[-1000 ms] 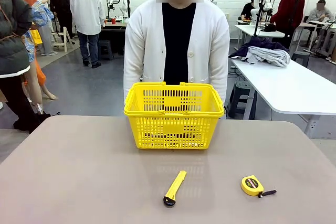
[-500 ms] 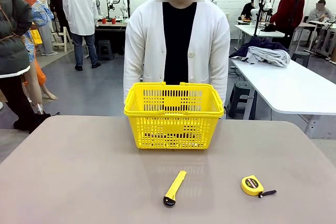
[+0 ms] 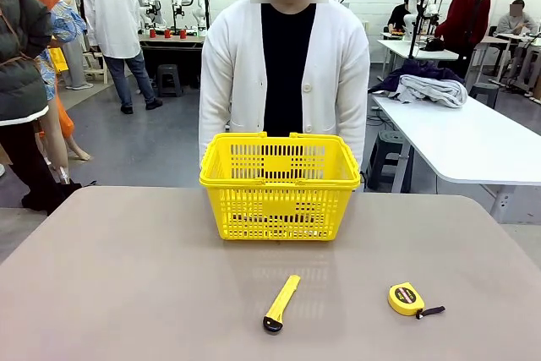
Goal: Place the items the person wants into the basket.
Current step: Pick up the item the person points to and place it in the Market Basket.
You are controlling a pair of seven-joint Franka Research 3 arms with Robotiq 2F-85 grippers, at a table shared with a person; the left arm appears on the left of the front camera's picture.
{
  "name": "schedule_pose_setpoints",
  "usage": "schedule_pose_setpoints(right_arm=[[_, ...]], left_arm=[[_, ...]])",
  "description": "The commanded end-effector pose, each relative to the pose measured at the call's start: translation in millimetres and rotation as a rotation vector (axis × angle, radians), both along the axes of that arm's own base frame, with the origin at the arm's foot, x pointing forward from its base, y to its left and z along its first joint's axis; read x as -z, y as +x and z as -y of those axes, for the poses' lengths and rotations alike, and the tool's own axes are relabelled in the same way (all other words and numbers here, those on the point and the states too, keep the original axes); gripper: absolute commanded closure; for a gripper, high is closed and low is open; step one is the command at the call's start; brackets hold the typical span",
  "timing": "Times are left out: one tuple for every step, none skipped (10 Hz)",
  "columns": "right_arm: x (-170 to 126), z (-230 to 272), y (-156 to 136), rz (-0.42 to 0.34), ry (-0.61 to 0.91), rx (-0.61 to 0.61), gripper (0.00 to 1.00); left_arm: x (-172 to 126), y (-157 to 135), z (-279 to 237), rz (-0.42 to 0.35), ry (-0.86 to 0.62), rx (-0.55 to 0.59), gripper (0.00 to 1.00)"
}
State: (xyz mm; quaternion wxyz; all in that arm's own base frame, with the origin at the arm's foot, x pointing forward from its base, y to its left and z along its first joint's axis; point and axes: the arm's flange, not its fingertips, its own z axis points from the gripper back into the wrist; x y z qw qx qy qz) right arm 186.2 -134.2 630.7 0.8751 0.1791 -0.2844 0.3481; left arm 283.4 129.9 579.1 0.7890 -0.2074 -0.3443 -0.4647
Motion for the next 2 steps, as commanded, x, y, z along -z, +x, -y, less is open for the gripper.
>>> schedule_pose_setpoints(right_arm=[[0.8,0.9,1.0,-0.007,0.001,0.007,0.00],[0.8,0.9,1.0,-0.007,0.001,0.007,0.00]], left_arm=[[0.5,-1.1,-1.4,0.016,-0.014,0.015,0.00],[0.5,-1.1,-1.4,0.016,-0.014,0.015,0.00]])
